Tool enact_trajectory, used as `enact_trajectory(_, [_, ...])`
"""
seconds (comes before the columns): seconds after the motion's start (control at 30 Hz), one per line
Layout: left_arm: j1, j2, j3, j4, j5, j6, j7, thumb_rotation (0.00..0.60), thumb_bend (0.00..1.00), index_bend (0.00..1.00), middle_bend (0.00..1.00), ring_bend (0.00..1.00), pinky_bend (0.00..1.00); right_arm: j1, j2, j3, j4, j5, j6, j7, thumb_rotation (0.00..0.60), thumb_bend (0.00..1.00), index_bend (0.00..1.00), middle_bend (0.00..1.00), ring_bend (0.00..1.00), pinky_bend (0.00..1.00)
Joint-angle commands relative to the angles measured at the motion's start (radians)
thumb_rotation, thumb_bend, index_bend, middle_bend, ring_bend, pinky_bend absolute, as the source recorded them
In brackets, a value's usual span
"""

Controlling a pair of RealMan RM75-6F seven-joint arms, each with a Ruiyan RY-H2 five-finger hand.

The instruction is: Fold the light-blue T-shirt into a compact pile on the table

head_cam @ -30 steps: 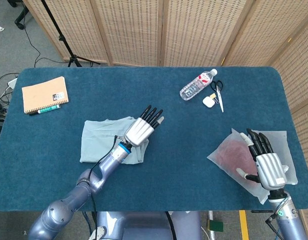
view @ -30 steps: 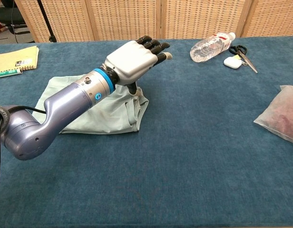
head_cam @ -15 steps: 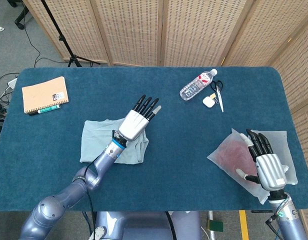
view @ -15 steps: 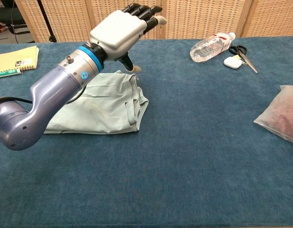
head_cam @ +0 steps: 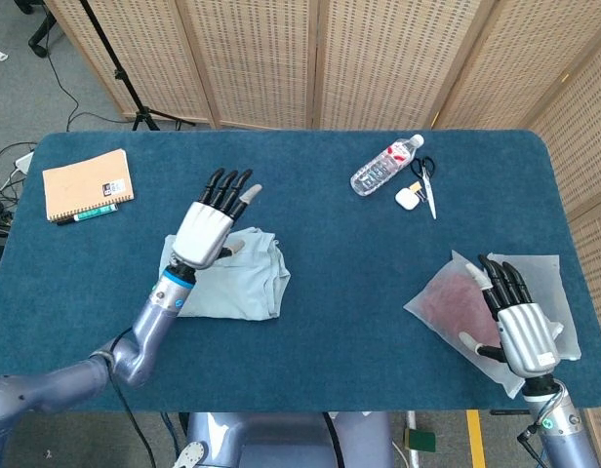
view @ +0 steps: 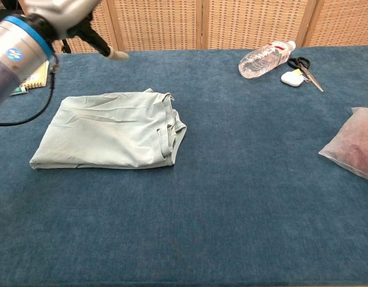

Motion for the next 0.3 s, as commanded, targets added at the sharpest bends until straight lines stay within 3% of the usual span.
enact_trajectory(0.03, [0.208, 0.248, 0.033, -0.294, -0.094, 0.078, -0.002, 0.600, 0.00, 0.00, 0.00, 0.00, 0.00, -0.002, -0.002, 0.000, 0.000, -0.004, 0.005, -0.007, 0.600, 0.03, 0.00, 0.00, 0.00, 0.00])
enact_trajectory(0.07, [0.286, 0.298, 0.053, -0.349, -0.120, 0.135, -0.048, 0.600, 0.00, 0.00, 0.00, 0.00, 0.00, -0.002, -0.005, -0.001, 0.001, -0.009, 0.007, -0.016, 0.600, 0.03, 0.00, 0.00, 0.00, 0.00])
enact_trajectory(0.3, [0.483, 0.432, 0.144, -0.452, -0.098, 0.245, -0.176, 0.600, 0.00, 0.00, 0.00, 0.00, 0.00, -0.008, -0.010, -0.004, -0.001, -0.025, 0.025, -0.025, 0.600, 0.03, 0.00, 0.00, 0.00, 0.00])
